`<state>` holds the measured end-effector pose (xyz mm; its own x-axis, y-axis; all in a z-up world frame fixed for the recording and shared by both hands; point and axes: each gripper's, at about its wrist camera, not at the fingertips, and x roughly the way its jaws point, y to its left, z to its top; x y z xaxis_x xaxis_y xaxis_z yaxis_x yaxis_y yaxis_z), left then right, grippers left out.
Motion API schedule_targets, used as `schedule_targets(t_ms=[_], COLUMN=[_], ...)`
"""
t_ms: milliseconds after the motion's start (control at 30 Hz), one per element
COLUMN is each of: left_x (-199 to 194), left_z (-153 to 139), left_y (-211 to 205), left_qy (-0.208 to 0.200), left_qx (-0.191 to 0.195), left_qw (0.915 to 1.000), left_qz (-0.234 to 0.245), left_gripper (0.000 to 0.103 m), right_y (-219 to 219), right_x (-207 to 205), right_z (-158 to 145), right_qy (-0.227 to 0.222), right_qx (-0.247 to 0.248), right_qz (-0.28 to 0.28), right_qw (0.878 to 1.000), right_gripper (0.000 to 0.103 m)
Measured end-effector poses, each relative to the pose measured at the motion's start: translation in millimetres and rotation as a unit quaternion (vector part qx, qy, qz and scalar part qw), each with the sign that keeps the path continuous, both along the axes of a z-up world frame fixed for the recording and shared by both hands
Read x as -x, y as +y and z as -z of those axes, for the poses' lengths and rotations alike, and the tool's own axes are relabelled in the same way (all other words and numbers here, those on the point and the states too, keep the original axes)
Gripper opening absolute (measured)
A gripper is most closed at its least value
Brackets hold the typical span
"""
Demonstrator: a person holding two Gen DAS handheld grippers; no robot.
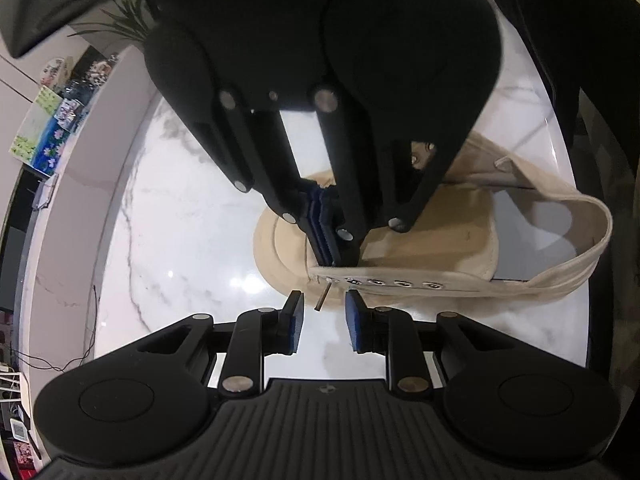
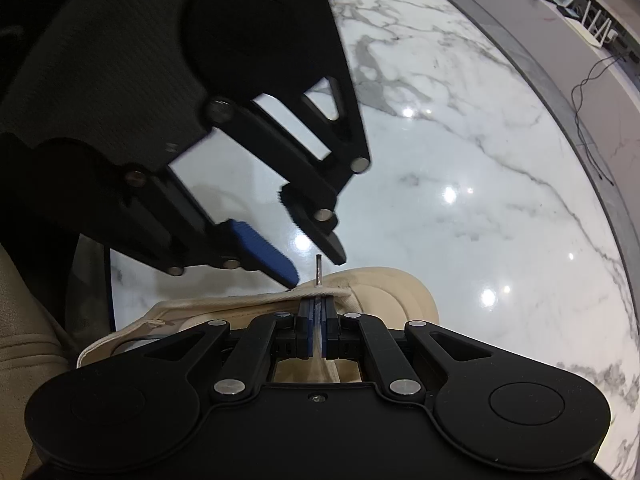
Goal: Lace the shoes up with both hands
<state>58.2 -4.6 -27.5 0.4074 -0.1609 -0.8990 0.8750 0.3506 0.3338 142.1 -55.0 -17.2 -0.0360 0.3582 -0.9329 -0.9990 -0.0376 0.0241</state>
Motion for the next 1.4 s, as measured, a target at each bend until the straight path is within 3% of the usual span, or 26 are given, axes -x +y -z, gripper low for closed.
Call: schedule_targets(t_ms=[100, 400, 500, 633, 767, 1033, 1233, 1400], left_x=[-5, -6, -7, -2, 1, 27, 55, 73], left_z=[1, 13, 14, 12, 5, -30, -60, -84], left_y=[-2, 2, 9, 17, 21, 29, 51, 76], left_qy=[0.011, 0.007, 0.005, -0.001, -0.007, -0.039, -0.069, -0.091], left_qx=[0.0, 0.016, 0.026, 0.021, 0.014, -0.018, -0.047, -0.077], left_qw=[0.9999, 0.998, 0.9958, 0.9943, 0.9934, 0.9871, 0.9774, 0.9661], left_qz=[-0.008, -0.06, -0.087, -0.105, -0.114, -0.155, -0.194, -0.229], left_gripper=[0.005, 0.002, 0.002, 0.002, 0.002, 0.002, 0.002, 0.002], right_y=[-1, -7, -13, -29, -49, -78, -86, -91], right_x=[-1, 3, 9, 19, 31, 63, 73, 71], right_z=[0, -3, -10, -25, -36, -29, -21, -11], right_qy=[0.005, 0.01, 0.006, 0.012, 0.034, 0.033, 0.028, 0.029], right_qx=[-0.003, -0.021, -0.036, -0.068, -0.09, -0.1, -0.111, -0.125], right_qz=[0.001, 0.025, 0.043, 0.094, 0.168, 0.28, 0.324, 0.34], right_qw=[1.0, 0.999, 0.998, 0.993, 0.981, 0.954, 0.939, 0.932], right_gripper=[0.002, 0.004, 0.012, 0.034, 0.034, 0.033, 0.009, 0.009])
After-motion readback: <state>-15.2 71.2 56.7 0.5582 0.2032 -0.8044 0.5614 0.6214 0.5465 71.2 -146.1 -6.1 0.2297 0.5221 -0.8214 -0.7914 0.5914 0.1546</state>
